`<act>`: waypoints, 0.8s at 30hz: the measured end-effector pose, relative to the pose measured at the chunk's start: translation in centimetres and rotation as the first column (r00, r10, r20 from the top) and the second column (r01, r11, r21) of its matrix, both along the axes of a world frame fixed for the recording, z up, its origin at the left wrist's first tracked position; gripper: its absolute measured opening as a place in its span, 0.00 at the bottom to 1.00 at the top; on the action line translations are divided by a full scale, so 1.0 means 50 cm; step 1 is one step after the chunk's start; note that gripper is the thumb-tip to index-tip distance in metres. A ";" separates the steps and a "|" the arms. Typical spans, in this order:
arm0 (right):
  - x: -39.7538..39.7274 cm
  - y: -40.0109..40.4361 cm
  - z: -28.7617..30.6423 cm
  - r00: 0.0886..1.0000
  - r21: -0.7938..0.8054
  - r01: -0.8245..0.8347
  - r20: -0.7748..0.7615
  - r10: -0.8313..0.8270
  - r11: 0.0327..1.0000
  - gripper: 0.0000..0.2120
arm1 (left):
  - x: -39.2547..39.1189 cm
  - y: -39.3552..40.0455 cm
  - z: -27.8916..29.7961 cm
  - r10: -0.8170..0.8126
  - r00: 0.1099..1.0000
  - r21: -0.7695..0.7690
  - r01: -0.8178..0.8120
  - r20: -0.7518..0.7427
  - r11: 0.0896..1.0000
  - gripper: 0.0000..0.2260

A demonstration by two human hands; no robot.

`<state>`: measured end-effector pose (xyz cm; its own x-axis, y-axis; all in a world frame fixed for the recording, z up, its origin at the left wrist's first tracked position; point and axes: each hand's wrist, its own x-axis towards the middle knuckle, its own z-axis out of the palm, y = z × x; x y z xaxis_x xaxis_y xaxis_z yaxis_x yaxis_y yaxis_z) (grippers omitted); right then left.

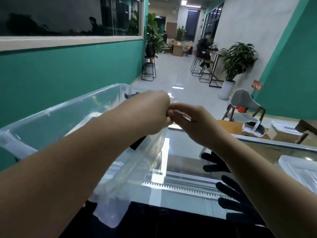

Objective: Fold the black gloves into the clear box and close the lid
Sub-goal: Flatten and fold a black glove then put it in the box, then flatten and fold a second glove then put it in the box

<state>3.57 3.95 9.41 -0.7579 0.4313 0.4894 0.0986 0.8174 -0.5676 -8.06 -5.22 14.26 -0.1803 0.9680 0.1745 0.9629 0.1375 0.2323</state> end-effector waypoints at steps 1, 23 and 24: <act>0.014 -0.002 -0.011 1.000 0.004 -0.011 0.005 0.011 1.000 0.16 | 0.017 -0.008 -0.002 0.001 0.998 0.016 0.000 -0.062 1.000 0.11; 0.393 0.067 -0.269 0.848 -0.011 0.505 0.190 -0.494 0.863 0.12 | 0.277 0.107 -0.313 -0.287 0.852 0.160 0.241 0.437 0.957 0.04; 0.402 0.078 -0.274 0.816 0.018 0.544 0.224 -0.534 0.839 0.13 | 0.297 0.114 -0.331 -0.293 0.844 0.144 0.255 0.449 0.956 0.04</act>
